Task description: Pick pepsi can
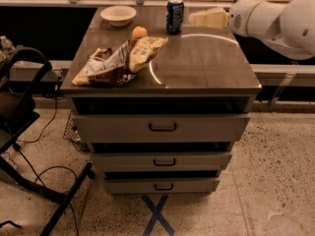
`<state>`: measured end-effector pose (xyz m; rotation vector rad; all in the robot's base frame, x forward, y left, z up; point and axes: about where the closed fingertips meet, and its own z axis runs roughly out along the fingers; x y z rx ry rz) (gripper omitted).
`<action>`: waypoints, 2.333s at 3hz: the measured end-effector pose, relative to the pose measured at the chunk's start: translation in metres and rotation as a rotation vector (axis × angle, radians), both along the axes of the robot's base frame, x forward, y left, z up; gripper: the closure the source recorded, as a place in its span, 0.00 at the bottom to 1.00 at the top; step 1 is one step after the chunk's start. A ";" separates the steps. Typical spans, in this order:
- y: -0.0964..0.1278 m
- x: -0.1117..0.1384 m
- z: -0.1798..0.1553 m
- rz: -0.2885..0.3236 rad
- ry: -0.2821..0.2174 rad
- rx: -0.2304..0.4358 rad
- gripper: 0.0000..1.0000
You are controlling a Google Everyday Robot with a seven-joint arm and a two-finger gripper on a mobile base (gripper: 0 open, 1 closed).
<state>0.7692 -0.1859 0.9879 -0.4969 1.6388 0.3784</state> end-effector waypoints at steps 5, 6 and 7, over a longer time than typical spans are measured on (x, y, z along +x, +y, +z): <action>0.063 0.150 -0.051 -0.038 -0.052 -0.002 0.00; 0.056 0.185 -0.058 -0.068 -0.049 0.001 0.00; 0.060 0.201 -0.062 -0.070 -0.048 0.021 0.00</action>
Offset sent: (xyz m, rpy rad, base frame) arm 0.1330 0.0809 -0.0254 0.0270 -0.1662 -0.0017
